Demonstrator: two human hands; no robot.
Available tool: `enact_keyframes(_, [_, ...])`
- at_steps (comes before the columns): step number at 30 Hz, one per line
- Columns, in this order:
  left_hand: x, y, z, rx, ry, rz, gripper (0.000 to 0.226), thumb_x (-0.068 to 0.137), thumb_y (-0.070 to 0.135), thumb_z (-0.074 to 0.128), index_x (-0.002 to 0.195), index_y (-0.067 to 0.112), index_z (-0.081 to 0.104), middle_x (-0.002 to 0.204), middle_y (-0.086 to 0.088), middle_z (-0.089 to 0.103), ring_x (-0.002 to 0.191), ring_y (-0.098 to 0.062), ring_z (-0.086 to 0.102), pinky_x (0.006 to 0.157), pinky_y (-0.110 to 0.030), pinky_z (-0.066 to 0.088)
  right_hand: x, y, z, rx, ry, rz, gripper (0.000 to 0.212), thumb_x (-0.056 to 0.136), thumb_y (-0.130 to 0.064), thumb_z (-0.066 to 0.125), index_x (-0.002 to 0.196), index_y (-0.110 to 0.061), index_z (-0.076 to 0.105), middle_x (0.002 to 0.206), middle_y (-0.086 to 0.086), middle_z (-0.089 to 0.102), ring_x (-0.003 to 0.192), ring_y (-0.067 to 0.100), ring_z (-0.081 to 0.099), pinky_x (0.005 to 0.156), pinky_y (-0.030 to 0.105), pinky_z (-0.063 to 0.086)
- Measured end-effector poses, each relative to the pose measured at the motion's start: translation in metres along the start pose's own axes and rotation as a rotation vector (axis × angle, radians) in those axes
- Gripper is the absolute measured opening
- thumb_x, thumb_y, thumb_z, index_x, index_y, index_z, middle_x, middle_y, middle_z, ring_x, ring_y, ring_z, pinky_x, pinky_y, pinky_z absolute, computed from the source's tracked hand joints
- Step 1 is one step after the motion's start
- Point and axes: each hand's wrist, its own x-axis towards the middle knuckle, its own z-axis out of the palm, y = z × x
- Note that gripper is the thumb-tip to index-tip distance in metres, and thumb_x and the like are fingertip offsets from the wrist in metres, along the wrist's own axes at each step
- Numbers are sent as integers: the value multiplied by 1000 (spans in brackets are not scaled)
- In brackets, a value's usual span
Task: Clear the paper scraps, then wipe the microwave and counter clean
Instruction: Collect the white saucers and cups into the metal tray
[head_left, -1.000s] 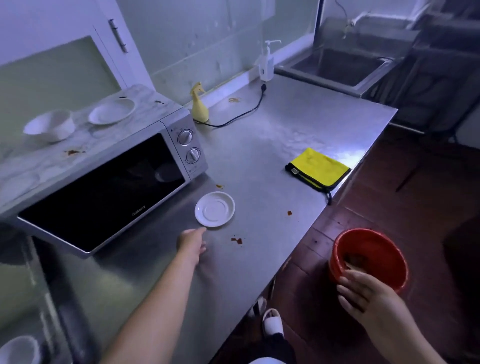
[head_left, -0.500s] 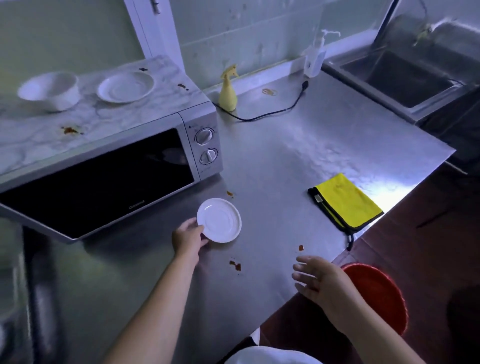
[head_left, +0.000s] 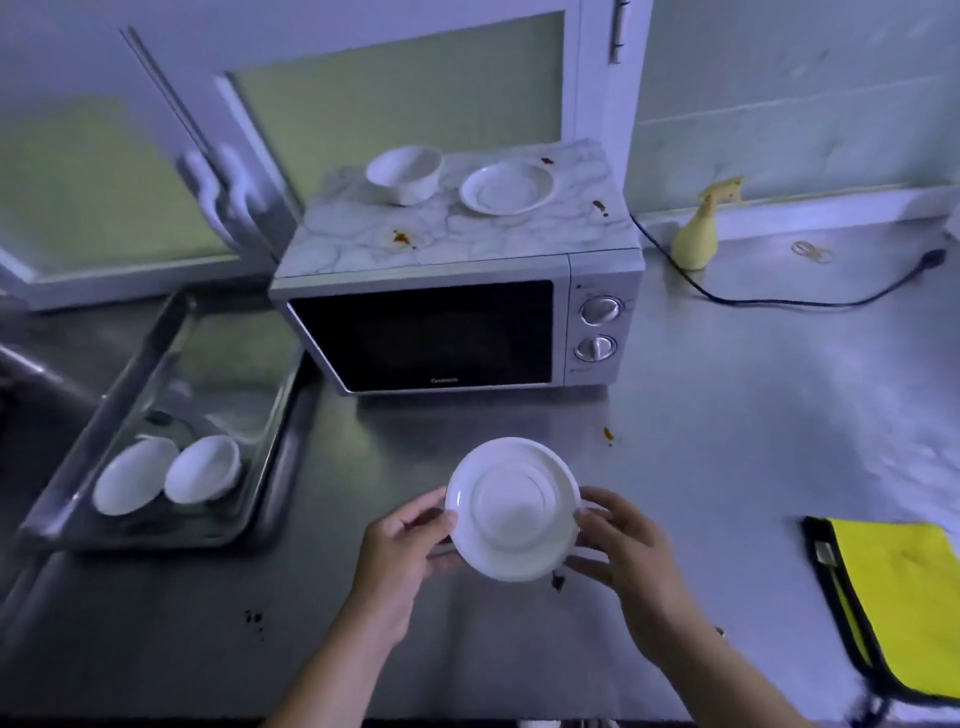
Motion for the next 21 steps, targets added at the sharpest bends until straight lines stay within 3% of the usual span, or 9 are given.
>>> enact_keyframes(5, [-13,22,5,10,70,87,24,88,9,71,107,22,78,96,-14,71,91,-31,73,71,-36,60,26,-25,11,-123,-77,-143,27,92,-2,61,89,-23,78,83,0,74,78,19,71,61,34,61])
enact_keyframes(11, [-5,57,3,-36,55,157,32,77,18,79,109,20,76,92,-7,71,88,-31,74,71,-32,59,51,-67,30,-160,-119,-261,27,90,-4,66,87,-28,79,82,-2,75,67,11,68,55,32,58])
enact_keyframes(13, [6,71,1,-45,31,191,34,76,17,83,109,19,76,93,-8,72,87,-30,73,71,-32,58,59,-82,39,-161,-93,-317,30,90,-5,67,85,-32,78,79,-5,74,64,7,67,52,28,56])
enact_keyframes(18, [49,103,-5,-89,-76,231,25,87,4,70,110,14,75,97,-16,71,83,-28,71,70,-33,58,83,-122,66,-271,45,-401,39,87,-3,70,74,-40,77,68,-7,69,64,15,66,52,42,60])
enact_keyframes(21, [91,138,-21,-23,-153,309,22,91,6,67,107,19,77,93,-13,66,87,-26,71,68,-36,59,118,-173,83,-253,156,-415,30,86,-2,69,75,-28,78,68,-4,69,53,11,62,46,32,54])
